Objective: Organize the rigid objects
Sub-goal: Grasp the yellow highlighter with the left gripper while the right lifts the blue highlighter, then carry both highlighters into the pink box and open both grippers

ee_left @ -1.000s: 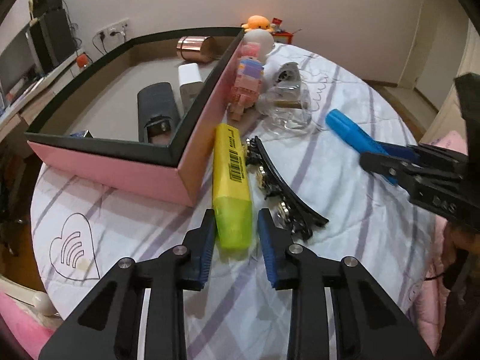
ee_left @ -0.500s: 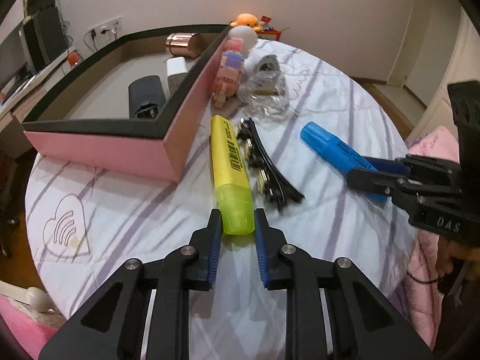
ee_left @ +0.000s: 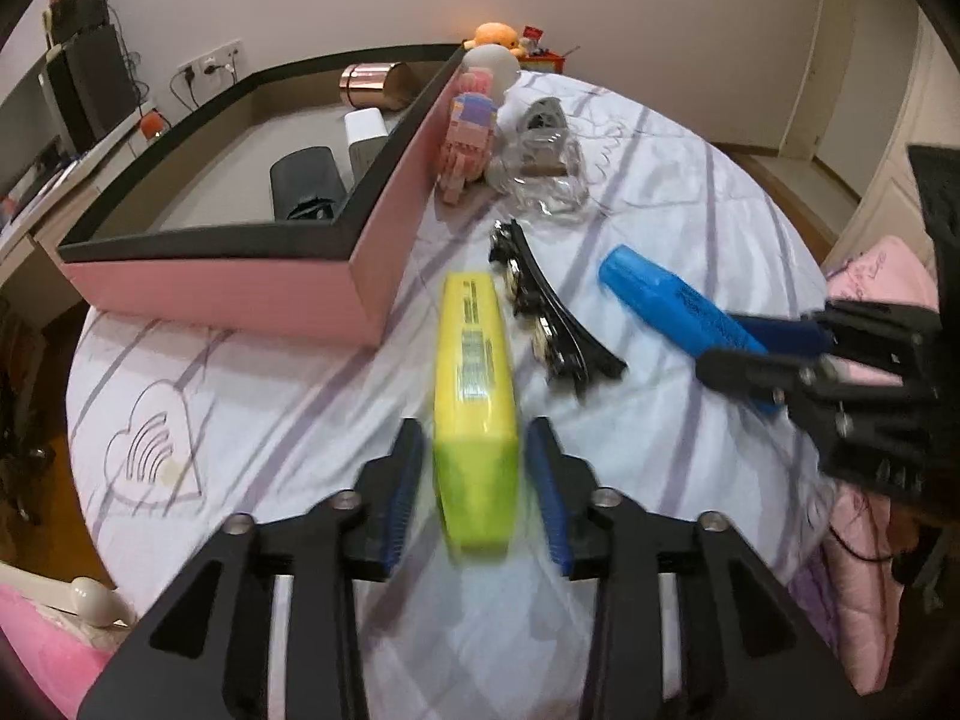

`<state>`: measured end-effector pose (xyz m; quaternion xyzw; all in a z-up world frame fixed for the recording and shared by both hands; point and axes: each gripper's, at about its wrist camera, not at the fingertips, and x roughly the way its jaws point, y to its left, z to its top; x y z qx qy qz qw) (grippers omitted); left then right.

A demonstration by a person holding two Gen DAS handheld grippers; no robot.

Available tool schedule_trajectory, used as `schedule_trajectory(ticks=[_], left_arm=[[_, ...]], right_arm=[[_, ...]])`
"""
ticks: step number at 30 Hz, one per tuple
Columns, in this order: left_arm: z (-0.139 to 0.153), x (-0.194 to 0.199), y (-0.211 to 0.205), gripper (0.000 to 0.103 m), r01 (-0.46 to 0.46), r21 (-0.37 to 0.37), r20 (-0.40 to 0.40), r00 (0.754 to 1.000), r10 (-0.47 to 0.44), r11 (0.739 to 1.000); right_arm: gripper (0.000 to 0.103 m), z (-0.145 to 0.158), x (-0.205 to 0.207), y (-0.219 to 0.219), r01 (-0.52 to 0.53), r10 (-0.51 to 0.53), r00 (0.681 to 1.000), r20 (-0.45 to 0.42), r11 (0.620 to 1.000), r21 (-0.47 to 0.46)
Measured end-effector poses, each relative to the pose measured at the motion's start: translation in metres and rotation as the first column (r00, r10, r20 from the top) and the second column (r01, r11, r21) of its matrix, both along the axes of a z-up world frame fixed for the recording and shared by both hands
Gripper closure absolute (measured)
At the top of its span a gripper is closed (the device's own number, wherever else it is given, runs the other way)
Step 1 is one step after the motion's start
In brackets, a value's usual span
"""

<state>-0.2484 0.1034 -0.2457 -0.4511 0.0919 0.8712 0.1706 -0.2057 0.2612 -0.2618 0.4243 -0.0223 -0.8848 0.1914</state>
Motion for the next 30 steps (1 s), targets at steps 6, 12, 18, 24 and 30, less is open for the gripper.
schedule_trajectory(ticks=[6,12,18,24,30], left_arm=[[-0.005,-0.008,0.007,0.046,0.004,-0.011,-0.047,0.999,-0.005,1.0],[-0.001,0.0,0.006,0.076,0.038,-0.011,-0.06,0.997,-0.039,0.999],[0.006,0.009,-0.001,0.076,0.056,0.041,-0.024,0.998,-0.055,0.998],[0.012,0.016,-0.006,0.076,0.06,0.069,-0.02,0.998,-0.059,0.996],[0.028,0.027,-0.013,0.076,0.077,0.115,-0.045,0.996,-0.072,0.99]], right_arm=[[0.077,-0.002,-0.005,-0.003,0.003,-0.003,1.0,-0.015,1.0,0.009],[0.078,-0.003,-0.011,-0.005,0.007,-0.007,1.0,-0.021,1.0,-0.002],[0.078,-0.001,-0.007,0.008,0.021,-0.021,1.0,0.0,0.989,-0.145],[0.078,0.012,0.002,0.004,0.01,-0.014,1.0,-0.024,0.985,-0.173],[0.08,0.024,0.006,-0.001,0.002,-0.01,0.999,-0.047,0.986,-0.17]])
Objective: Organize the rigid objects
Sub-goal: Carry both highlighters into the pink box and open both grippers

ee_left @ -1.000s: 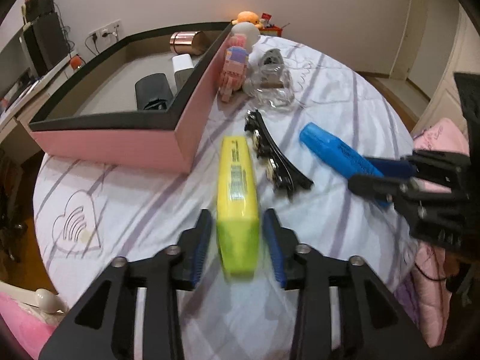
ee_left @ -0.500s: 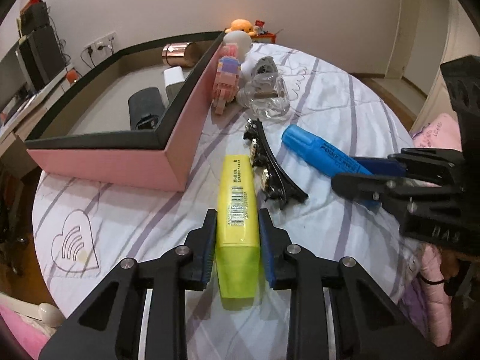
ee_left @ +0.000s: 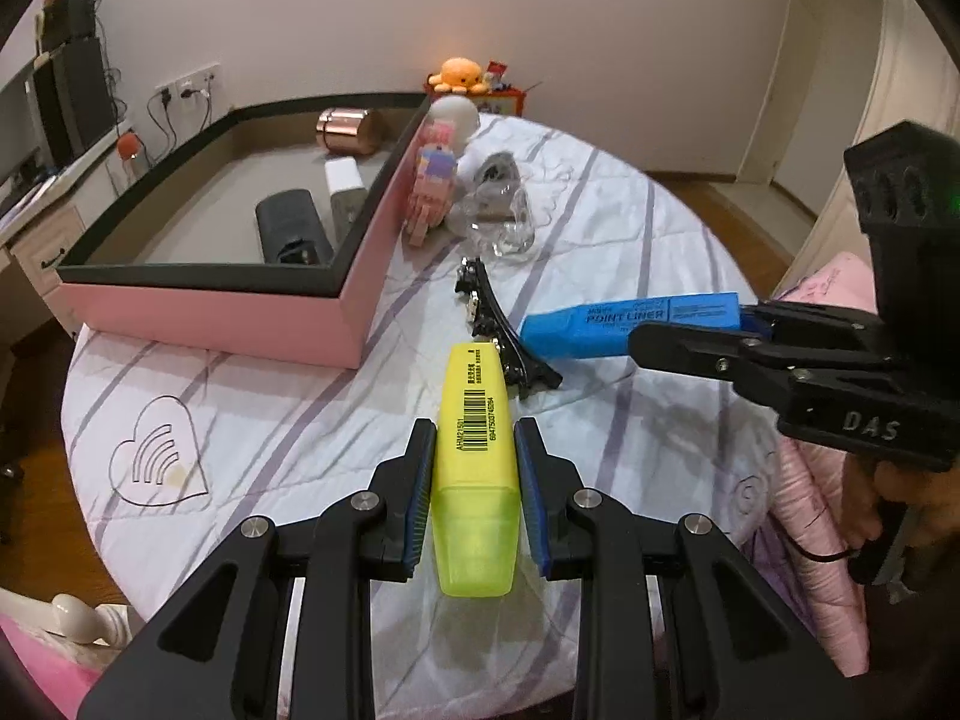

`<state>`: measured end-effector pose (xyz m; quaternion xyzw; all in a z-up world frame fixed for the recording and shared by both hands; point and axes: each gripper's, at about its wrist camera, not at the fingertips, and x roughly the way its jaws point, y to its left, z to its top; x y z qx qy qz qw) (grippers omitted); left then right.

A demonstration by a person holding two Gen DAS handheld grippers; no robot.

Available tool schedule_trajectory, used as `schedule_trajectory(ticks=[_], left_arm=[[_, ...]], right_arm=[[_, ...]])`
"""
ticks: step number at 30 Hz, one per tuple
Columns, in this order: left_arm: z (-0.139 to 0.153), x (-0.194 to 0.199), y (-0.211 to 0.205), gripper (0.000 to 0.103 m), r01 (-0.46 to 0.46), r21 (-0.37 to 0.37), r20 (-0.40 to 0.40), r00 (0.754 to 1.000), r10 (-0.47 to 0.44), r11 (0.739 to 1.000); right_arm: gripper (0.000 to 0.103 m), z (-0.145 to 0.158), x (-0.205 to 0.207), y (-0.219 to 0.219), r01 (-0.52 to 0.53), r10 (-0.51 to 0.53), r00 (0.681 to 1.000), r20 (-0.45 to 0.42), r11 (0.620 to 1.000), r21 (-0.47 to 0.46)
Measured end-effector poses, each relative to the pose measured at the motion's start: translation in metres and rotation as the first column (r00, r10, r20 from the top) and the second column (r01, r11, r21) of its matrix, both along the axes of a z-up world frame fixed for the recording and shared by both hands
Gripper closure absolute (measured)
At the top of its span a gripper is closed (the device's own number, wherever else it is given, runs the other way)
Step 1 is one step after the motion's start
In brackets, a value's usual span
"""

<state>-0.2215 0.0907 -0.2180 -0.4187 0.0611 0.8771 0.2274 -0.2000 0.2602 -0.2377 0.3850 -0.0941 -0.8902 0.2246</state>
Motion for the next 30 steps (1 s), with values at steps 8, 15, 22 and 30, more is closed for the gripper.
schedule_trajectory(ticks=[8,15,22,30], left_arm=[[0.011,0.004,-0.009,0.076,0.008,0.022,-0.018,1.0,-0.007,1.0],[-0.01,0.001,-0.008,0.076,0.007,-0.003,0.037,0.999,-0.007,1.0],[-0.018,-0.004,-0.005,0.076,0.013,-0.008,0.056,0.998,-0.012,1.0],[-0.004,-0.002,-0.006,0.076,0.027,0.016,0.022,0.999,-0.027,1.0]], right_arm=[[0.081,-0.003,0.0,-0.004,-0.005,0.005,1.0,0.028,1.0,0.009],[0.08,-0.025,-0.012,-0.001,0.02,-0.018,0.996,0.09,1.0,-0.012],[0.07,-0.027,-0.011,-0.032,-0.032,0.026,0.999,0.03,0.98,0.195],[0.077,-0.013,-0.005,-0.031,-0.022,0.024,1.0,-0.005,0.983,0.183]])
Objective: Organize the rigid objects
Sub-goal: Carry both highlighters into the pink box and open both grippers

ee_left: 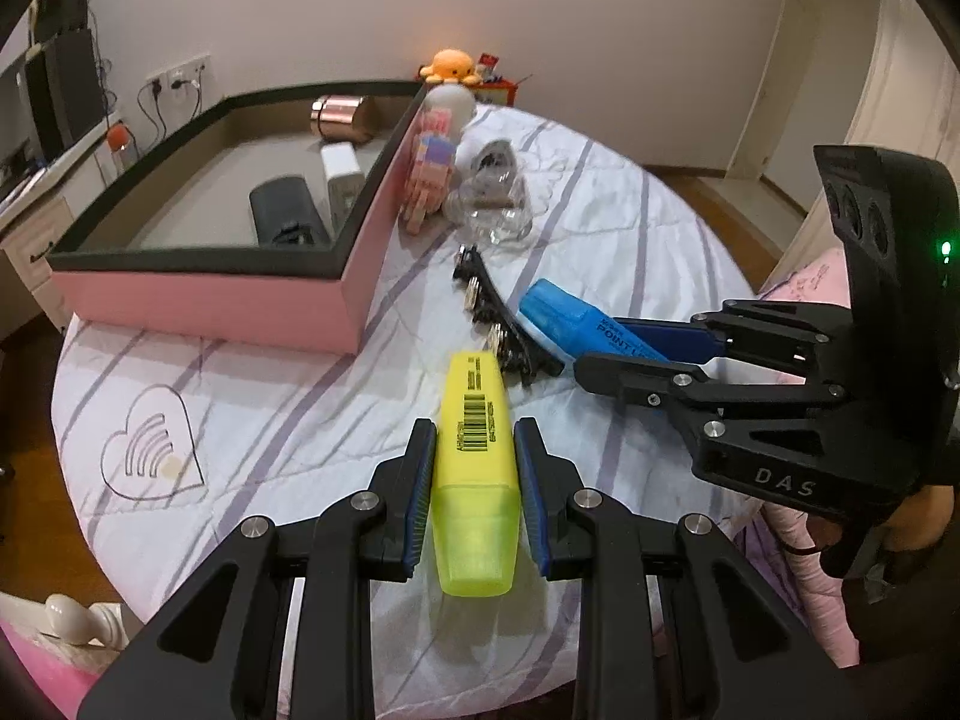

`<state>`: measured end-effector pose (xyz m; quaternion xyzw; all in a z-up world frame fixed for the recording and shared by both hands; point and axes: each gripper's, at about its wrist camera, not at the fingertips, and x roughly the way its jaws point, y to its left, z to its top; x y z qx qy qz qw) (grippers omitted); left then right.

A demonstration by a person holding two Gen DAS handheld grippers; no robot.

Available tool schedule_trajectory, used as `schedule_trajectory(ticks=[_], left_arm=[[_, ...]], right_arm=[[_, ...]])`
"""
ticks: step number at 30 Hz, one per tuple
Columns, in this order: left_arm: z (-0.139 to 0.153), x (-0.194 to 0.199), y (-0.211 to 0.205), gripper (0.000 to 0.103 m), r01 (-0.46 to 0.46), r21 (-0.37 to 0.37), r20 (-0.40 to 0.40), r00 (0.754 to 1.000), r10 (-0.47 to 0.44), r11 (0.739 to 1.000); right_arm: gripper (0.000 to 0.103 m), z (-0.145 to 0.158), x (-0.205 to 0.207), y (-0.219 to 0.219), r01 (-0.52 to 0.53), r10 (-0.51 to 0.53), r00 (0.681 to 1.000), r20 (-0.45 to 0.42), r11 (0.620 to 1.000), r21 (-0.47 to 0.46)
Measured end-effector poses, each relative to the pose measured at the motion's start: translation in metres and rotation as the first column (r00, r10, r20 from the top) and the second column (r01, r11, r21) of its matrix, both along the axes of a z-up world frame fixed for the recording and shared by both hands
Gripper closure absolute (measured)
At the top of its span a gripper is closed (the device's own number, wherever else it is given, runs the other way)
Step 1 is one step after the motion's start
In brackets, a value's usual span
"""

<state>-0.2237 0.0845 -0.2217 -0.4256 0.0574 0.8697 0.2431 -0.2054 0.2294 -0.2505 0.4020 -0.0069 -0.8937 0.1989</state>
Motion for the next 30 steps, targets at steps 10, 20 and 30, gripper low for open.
schedule_trajectory(ticks=[10,20,30], left_arm=[[0.02,0.006,-0.007,0.076,0.0,0.041,-0.043,0.999,0.002,0.999],[0.052,-0.002,-0.018,0.076,-0.016,0.066,-0.116,0.993,0.024,0.998],[0.077,-0.05,-0.037,0.076,-0.058,0.081,-0.164,0.984,0.07,0.995]], right_arm=[[0.077,0.016,-0.004,-0.011,-0.031,0.031,0.999,-0.012,0.998,-0.061],[0.077,0.047,-0.011,-0.02,-0.052,0.047,0.996,-0.073,0.996,-0.066],[0.076,0.078,-0.068,-0.056,-0.129,0.128,0.986,-0.11,0.992,-0.002]])
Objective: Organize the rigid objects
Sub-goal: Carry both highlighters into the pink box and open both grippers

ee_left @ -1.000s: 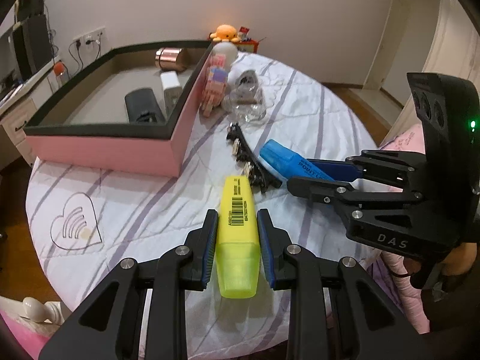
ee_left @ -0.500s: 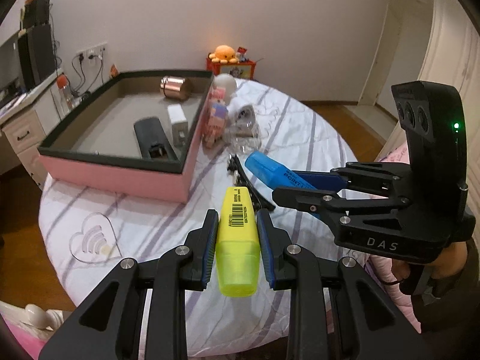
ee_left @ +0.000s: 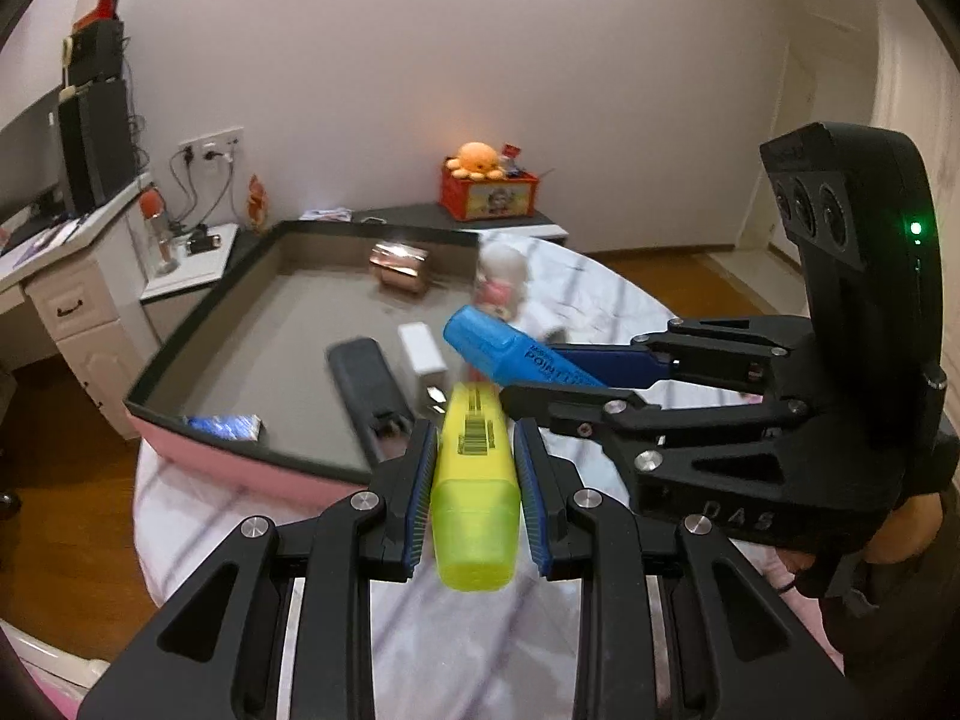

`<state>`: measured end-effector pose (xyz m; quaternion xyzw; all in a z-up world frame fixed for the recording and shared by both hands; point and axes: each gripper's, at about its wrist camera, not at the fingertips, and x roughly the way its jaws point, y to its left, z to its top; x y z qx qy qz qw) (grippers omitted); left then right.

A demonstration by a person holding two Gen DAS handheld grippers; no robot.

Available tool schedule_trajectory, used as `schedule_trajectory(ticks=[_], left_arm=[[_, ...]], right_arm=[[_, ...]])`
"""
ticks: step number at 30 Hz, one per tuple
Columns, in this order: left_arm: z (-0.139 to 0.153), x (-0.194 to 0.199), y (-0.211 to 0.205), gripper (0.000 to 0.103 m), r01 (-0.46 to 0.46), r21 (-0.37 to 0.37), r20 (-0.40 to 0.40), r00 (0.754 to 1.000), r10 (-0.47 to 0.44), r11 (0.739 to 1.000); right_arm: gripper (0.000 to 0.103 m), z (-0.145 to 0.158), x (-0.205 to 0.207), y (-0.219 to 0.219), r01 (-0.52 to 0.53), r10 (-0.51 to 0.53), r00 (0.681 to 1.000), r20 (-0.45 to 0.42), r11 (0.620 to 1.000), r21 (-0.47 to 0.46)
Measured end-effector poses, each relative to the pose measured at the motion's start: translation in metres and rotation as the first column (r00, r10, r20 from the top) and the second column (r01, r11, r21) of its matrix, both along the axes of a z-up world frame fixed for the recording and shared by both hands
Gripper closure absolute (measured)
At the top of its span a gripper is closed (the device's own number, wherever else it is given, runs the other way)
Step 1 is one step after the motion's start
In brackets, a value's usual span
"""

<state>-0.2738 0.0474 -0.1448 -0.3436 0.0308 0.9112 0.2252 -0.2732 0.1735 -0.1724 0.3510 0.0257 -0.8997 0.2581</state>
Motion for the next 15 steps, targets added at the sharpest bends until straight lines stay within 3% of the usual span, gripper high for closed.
schedule_trajectory(ticks=[9,15], left_arm=[[-0.003,-0.073,-0.037,0.078,-0.08,0.02,0.026,0.996,0.08,0.997],[-0.033,-0.117,-0.053,0.079,-0.144,0.039,0.109,0.984,0.139,0.989]], right_arm=[[0.076,-0.002,-0.077,-0.038,-0.041,0.04,0.999,0.017,0.997,0.058],[0.076,-0.023,-0.12,-0.055,-0.032,0.026,0.998,0.05,0.992,0.119]])
